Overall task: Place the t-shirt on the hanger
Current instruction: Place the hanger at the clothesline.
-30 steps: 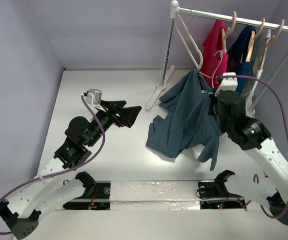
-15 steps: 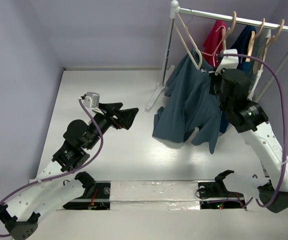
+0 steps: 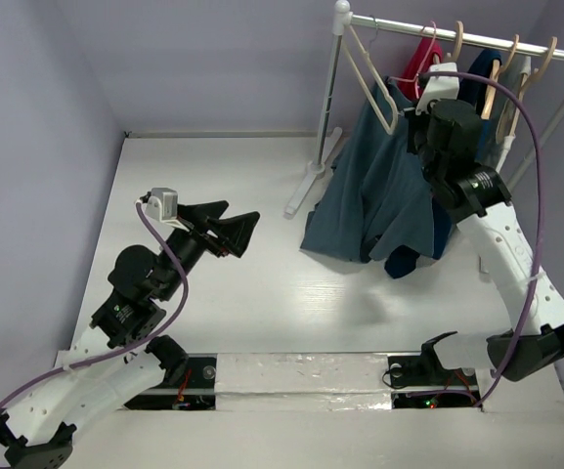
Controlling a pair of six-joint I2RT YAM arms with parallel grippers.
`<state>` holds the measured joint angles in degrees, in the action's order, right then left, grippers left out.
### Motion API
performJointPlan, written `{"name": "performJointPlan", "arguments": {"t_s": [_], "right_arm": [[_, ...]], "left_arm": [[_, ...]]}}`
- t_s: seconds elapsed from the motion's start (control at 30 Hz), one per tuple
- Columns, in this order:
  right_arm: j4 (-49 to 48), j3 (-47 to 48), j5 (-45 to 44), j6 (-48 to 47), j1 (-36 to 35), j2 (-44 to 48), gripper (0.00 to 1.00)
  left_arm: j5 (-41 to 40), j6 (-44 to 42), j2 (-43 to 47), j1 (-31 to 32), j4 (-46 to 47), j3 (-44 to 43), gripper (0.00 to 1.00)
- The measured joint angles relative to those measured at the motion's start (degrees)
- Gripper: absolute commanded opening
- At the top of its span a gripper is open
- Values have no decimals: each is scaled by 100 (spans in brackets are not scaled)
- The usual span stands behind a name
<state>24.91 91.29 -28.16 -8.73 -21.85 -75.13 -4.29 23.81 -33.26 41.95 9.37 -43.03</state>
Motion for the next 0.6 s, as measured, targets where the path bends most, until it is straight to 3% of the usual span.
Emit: {"name": "performJointPlan", "arguments": {"t_s": [0.6], "right_arm": [[-345,675,437,-24,463,-881,0]], "left_arm": [[-4,0,-4,0,20,149,99]]}}
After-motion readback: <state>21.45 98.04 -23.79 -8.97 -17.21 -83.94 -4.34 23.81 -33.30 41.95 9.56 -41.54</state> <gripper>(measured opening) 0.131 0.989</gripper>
